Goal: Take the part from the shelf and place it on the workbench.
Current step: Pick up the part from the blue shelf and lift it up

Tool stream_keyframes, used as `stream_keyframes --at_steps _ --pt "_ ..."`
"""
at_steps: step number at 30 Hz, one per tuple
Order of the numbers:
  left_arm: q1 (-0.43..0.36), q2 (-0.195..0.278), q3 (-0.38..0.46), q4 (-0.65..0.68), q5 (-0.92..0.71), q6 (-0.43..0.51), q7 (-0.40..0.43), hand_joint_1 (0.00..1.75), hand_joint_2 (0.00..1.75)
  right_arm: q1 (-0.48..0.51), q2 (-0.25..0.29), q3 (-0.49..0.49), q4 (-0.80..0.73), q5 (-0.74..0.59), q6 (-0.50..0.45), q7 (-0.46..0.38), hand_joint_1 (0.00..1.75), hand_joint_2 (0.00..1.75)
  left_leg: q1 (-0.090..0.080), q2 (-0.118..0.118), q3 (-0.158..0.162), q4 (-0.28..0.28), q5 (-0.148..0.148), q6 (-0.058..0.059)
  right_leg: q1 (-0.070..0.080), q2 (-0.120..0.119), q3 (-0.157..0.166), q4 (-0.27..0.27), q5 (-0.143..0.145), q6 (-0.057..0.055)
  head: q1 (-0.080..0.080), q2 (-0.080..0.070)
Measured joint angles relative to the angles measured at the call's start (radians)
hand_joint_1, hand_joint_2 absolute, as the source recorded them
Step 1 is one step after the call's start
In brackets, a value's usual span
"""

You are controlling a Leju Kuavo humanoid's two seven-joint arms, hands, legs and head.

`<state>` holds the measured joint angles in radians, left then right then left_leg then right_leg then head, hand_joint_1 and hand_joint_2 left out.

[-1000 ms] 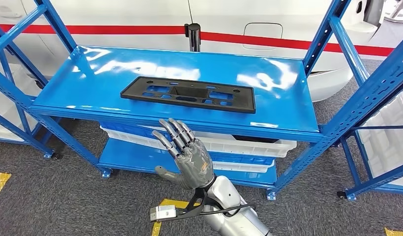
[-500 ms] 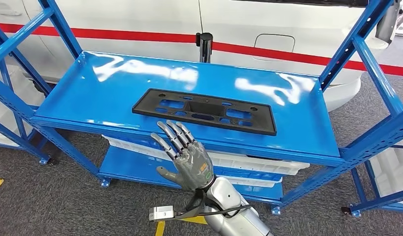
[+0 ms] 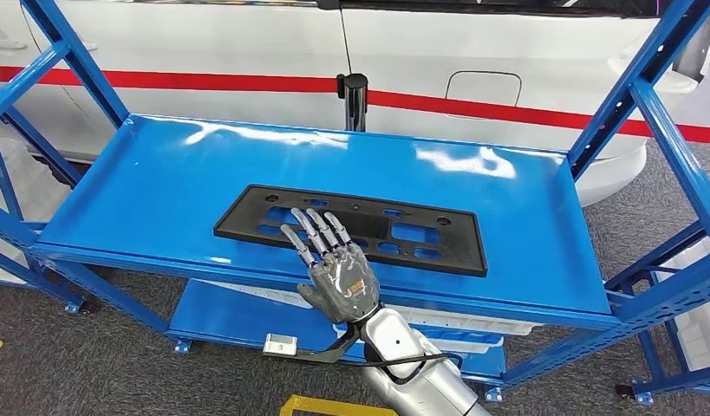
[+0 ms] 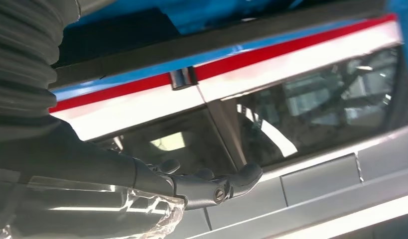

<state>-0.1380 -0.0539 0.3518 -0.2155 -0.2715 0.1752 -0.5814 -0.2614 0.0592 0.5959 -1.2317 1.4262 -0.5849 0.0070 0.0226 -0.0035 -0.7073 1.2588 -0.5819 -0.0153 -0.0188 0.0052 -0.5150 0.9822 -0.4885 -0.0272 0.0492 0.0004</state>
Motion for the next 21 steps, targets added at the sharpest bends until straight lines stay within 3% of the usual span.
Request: stream_keyframes --at_steps 3,4,5,9,11,13,14,15,17,19,21 --pt "0.0 0.001 0.006 0.0 -0.002 -0.003 0.001 0.0 0.0 -0.002 -0.001 -0.014 0.012 0.035 0.045 0.045 0.0 1.75 0.006 0.006 0.039 -0.178 0.137 -0.004 -0.003 0.0 0.041 0.0 -0.034 0.014 0.0 0.0" --pt "0.0 0.001 0.007 0.001 -0.003 -0.004 0.001 0.0 0.0 -0.005 -0.002 -0.018 0.016 0.042 0.06 0.056 0.0 1.75 0.005 0.008 0.053 -0.221 0.165 0.0 -0.001 0.0 0.05 -0.002 -0.043 0.021 0.0 0.0" --pt "-0.001 0.0 0.008 0.001 -0.004 -0.006 0.001 0.0 0.0 -0.008 -0.002 -0.021 0.02 0.048 0.075 0.065 0.0 1.75 0.002 0.01 0.062 -0.243 0.18 0.006 0.002 0.0 0.054 -0.004 -0.05 0.028 0.0 0.0" --pt "-0.003 -0.001 0.01 0.0 -0.011 0.013 0.004 0.0 0.0 -0.019 -0.004 -0.033 0.03 0.081 0.12 0.11 0.0 1.75 -0.007 0.006 0.082 -0.255 0.18 0.036 0.007 -0.003 0.054 0.006 -0.075 0.048 0.001 0.0" --pt "-0.004 -0.002 0.013 0.0 -0.012 0.03 0.005 0.0 0.0 -0.025 -0.007 -0.038 0.035 0.105 0.139 0.14 0.0 1.75 -0.008 0.006 0.091 -0.262 0.175 0.051 0.006 -0.004 -0.001 0.114 -0.12 0.042 0.002 0.0" --pt "-0.005 -0.002 0.015 0.0 -0.012 0.039 0.004 0.0 0.0 -0.027 -0.013 -0.042 0.04 0.126 0.152 0.173 0.0 1.75 -0.013 0.005 0.098 -0.262 0.166 0.062 0.007 -0.004 -0.097 0.265 -0.165 0.036 0.003 0.0" --pt "-0.005 -0.002 0.016 0.0 -0.012 0.042 0.003 0.0 0.0 -0.027 -0.016 -0.043 0.042 0.134 0.158 0.191 0.0 1.75 -0.016 0.003 0.103 -0.262 0.161 0.065 0.008 -0.004 -0.133 0.308 -0.169 0.038 0.003 0.0" --pt "-0.004 -0.003 0.016 0.0 -0.012 0.043 0.003 0.0 0.0 -0.028 -0.019 -0.045 0.043 0.138 0.162 0.205 0.0 1.75 -0.019 0.0 0.109 -0.262 0.156 0.067 0.009 -0.004 -0.148 0.31 -0.153 0.043 0.003 0.0" --pt "-0.004 -0.005 0.017 0.0 -0.012 0.044 0.001 0.0 0.0 -0.032 -0.025 -0.047 0.046 0.142 0.167 0.225 0.0 1.75 -0.026 -0.005 0.126 -0.262 0.147 0.067 0.014 -0.004 -0.119 0.196 -0.078 0.053 0.003 0.0" --pt "-0.005 -0.008 0.017 0.0 -0.012 0.044 0.001 0.0 0.0 -0.037 -0.028 -0.047 0.048 0.143 0.17 0.237 0.0 1.75 -0.033 -0.008 0.138 -0.261 0.136 0.063 0.021 -0.003 -0.071 0.062 -0.006 0.043 0.003 0.0" --pt "-0.006 -0.009 0.019 0.0 -0.012 0.047 0.001 0.0 0.0 -0.043 -0.035 -0.042 0.05 0.144 0.171 0.283 0.0 1.75 -0.037 -0.011 0.14 -0.258 0.126 0.065 0.021 -0.002 -0.054 0.017 0.025 0.033 0.001 0.0"
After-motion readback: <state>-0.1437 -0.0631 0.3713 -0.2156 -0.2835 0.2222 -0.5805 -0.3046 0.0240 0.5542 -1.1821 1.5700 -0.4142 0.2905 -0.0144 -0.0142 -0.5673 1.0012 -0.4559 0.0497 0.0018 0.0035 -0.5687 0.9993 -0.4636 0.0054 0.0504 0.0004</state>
